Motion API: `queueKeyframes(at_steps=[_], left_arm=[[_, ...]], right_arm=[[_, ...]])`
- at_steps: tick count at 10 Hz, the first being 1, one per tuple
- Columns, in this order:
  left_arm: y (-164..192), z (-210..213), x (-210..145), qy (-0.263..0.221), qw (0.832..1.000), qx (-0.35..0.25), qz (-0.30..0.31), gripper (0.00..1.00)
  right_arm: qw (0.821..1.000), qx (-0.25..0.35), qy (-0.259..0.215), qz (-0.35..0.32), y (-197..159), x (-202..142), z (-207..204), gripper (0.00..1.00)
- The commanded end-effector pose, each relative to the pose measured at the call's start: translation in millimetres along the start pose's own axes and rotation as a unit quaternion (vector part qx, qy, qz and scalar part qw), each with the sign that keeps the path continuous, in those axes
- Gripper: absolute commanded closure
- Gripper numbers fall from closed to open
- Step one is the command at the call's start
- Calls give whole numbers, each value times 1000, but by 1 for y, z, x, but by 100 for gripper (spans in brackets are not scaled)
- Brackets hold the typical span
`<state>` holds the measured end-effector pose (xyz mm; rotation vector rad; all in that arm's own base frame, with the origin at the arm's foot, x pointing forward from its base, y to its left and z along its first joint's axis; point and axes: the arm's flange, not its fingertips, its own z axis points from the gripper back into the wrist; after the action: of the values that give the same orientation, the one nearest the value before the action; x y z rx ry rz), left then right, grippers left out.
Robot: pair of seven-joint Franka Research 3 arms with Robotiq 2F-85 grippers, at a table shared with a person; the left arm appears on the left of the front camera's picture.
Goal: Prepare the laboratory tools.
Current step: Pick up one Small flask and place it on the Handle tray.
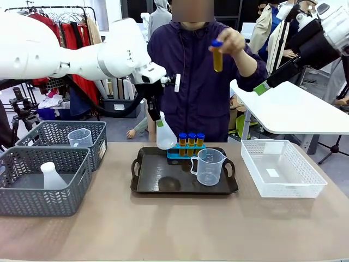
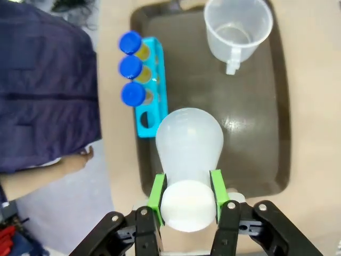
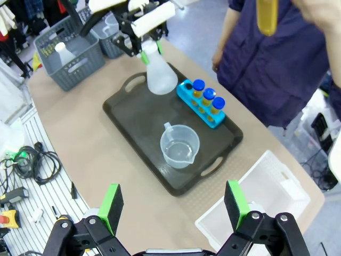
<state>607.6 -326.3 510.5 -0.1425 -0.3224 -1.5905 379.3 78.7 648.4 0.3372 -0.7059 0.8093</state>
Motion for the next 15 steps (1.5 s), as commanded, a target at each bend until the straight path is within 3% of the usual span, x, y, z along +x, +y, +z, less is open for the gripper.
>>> queueKeyframes(at_steps=[1, 8, 15], left_arm=[[-7, -13, -3, 21, 999, -13, -22, 100], [-38, -60, -10, 63, 995, -66, -44, 100], [-50, -85, -16, 89, 992, -65, -66, 100]], right_arm=[[1000, 9, -8, 0, -1, 0, 1, 0], [1000, 9, -8, 0, -1, 0, 1, 0], [1000, 9, -8, 0, -1, 0, 1, 0]])
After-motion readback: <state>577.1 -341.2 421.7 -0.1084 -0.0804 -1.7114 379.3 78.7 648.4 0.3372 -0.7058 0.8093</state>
